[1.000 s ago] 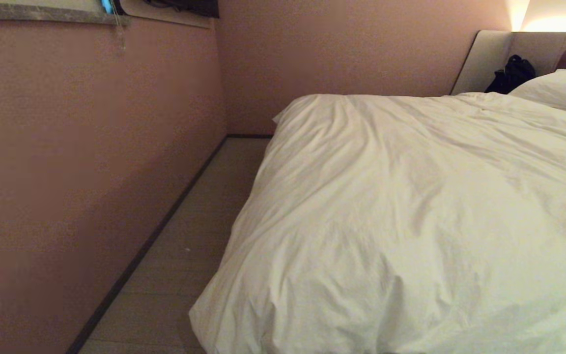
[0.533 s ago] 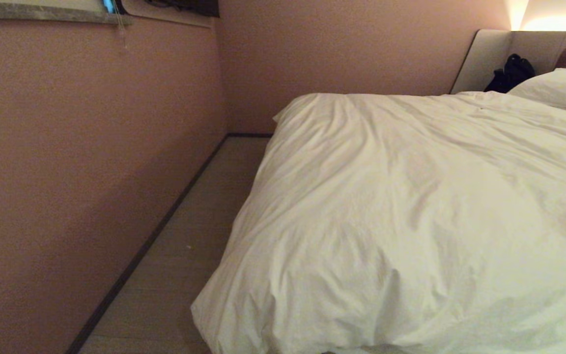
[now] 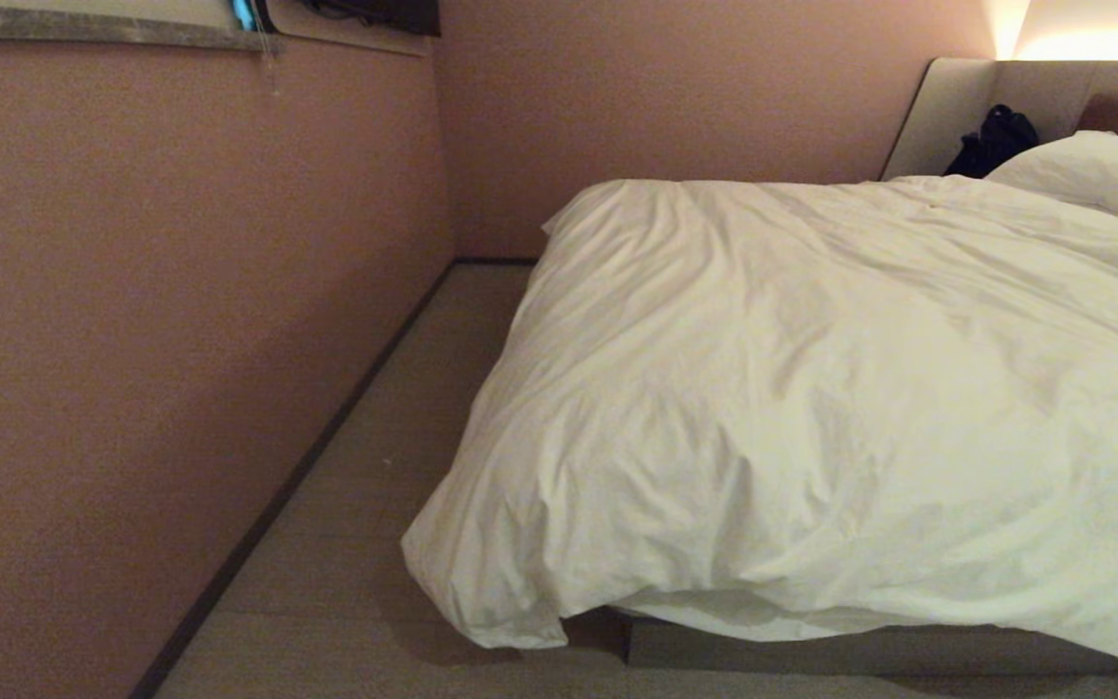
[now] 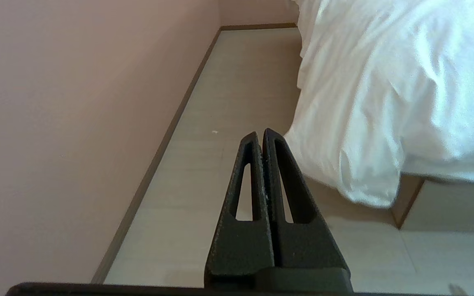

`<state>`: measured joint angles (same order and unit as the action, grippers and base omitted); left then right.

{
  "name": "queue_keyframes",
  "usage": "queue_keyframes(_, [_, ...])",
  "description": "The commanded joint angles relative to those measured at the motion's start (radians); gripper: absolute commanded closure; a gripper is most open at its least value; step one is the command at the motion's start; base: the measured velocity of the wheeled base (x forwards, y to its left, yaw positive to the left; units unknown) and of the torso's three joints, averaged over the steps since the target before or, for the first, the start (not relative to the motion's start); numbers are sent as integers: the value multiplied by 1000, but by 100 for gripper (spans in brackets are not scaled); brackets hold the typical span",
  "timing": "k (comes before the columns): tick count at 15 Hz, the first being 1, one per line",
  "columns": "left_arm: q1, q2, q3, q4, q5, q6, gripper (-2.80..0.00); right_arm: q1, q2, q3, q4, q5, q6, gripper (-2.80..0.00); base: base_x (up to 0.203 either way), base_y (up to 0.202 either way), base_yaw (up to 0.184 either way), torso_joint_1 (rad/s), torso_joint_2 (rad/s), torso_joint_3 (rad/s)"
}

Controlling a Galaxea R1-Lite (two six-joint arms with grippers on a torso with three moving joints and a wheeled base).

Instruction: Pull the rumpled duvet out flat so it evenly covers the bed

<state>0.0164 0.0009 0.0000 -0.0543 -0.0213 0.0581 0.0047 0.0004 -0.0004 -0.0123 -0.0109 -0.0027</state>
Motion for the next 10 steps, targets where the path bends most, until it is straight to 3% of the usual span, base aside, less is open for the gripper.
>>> queue_keyframes(1, [0, 1, 0, -1, 0, 0, 0, 1, 0, 0, 0, 0, 0, 0, -194, 0, 0, 7, -2, 2])
queue_keyframes(4, [0, 1, 0, -3, 0, 2, 0, 0, 0, -1, 0, 1, 0, 0, -183, 0, -2, 3, -1, 1])
queue_keyframes(10, [0, 1, 0, -3, 1, 3, 0, 1, 0, 0, 0, 0, 0, 0, -10, 0, 0, 0, 0, 1])
